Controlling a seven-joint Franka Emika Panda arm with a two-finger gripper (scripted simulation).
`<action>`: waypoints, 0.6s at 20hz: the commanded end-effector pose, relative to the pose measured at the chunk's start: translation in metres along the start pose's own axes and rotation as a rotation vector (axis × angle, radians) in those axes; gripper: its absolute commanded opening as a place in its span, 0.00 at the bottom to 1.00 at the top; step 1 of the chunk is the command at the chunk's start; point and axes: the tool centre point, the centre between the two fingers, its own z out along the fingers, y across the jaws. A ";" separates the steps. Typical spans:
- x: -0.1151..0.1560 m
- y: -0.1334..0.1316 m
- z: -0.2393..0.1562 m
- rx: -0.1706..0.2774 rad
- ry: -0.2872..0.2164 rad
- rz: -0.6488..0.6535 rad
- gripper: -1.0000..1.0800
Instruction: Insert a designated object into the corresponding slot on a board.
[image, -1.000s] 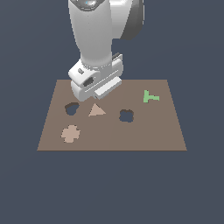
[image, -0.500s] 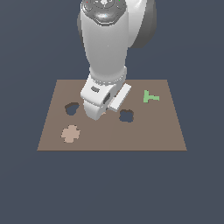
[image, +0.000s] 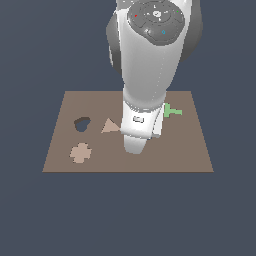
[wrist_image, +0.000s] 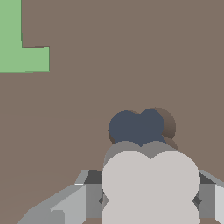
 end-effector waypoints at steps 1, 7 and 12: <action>0.009 0.003 -0.001 0.000 0.000 -0.051 0.00; 0.021 0.005 -0.001 0.000 0.000 -0.110 0.00; 0.021 0.005 0.001 0.000 0.000 -0.110 0.00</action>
